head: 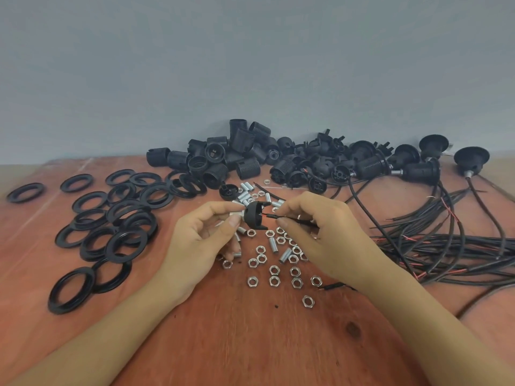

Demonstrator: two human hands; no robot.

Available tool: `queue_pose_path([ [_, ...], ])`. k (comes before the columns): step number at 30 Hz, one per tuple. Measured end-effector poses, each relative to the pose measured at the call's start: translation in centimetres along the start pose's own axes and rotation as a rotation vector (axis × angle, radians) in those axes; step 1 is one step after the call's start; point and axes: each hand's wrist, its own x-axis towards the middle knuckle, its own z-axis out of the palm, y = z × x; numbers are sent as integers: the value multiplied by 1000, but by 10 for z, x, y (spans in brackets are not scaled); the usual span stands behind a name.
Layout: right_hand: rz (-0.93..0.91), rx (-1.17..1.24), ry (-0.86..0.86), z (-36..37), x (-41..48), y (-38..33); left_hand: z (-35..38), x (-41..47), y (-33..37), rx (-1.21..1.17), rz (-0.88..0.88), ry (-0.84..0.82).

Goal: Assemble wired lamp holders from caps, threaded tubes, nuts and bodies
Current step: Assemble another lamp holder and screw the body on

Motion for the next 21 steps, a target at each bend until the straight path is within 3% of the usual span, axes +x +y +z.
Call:
queue_pose_path([
  [9, -85, -72, 79, 5, 1, 0, 0, -2, 1, 58, 36, -14],
  [16, -25, -31, 59, 5, -1, 4, 1, -1, 1, 59, 42, -12],
  [21, -91, -47, 42, 6, -1, 1, 1, -3, 1, 118, 80, -57],
])
